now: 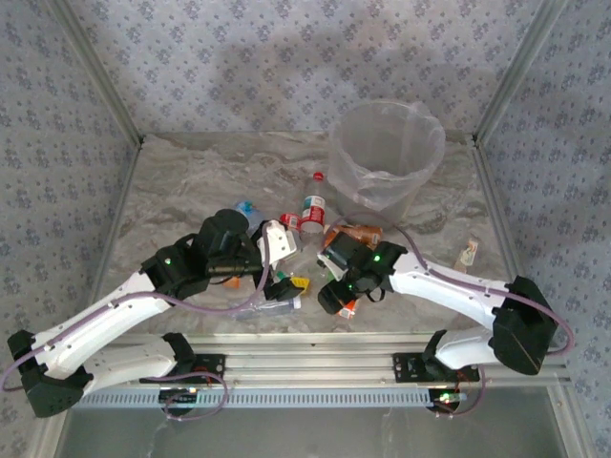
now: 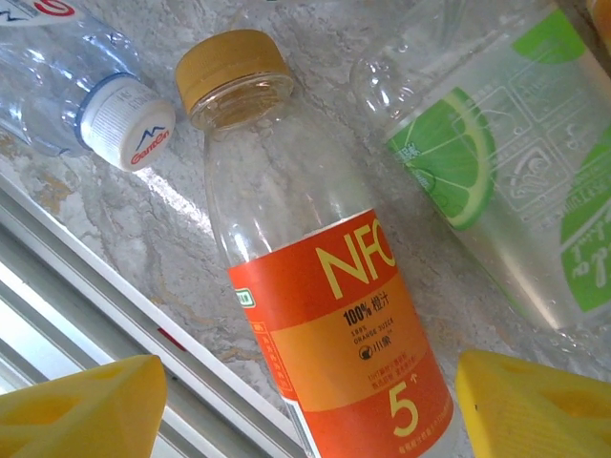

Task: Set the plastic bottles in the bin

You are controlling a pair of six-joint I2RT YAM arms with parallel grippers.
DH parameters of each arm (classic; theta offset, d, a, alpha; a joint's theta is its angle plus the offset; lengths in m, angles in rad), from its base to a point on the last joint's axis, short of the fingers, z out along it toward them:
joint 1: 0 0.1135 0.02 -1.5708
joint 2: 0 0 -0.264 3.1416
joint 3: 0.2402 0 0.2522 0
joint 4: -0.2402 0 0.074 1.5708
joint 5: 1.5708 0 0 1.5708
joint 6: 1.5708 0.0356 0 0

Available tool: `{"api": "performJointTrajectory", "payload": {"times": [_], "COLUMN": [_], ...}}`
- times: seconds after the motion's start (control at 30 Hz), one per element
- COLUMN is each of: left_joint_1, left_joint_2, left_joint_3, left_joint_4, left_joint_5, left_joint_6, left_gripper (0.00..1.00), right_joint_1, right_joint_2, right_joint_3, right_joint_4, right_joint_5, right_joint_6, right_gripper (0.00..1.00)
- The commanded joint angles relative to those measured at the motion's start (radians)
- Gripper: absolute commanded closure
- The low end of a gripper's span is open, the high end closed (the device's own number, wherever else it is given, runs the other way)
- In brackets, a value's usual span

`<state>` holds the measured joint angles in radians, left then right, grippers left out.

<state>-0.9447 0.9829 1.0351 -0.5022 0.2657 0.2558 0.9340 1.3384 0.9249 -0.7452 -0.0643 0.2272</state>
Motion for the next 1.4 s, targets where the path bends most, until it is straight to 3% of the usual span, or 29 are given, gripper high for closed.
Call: {"api": "performJointTrajectory", "payload": {"times": [0.0, 0.67, 1.37], "left_joint_1": [-0.006, -0.006, -0.007], "left_joint_2": [-0.003, -0.005, 0.013], "left_joint_3": [0.011, -0.043, -0.046], "left_joint_4": [-0.061, 0.011, 0.021], "left_joint_5": [0.009, 0.031, 0.028], "left_joint_6": [0.046, 0.026, 0.017], "left_gripper": [0.00, 0.00, 0.00], "right_joint_1": [0.017, 0.094, 0.105], "right_joint_2": [0.034, 0.279, 0.322], "right_joint_3": [0.032, 0.103, 0.068], "right_joint_4": [-0.036, -0.086, -0.033], "right_joint_5": [0.037, 0.106, 0.064], "right_joint_6": [-0.021, -0.051, -0.049], "right_gripper": [0.19, 0.20, 0.23]}}
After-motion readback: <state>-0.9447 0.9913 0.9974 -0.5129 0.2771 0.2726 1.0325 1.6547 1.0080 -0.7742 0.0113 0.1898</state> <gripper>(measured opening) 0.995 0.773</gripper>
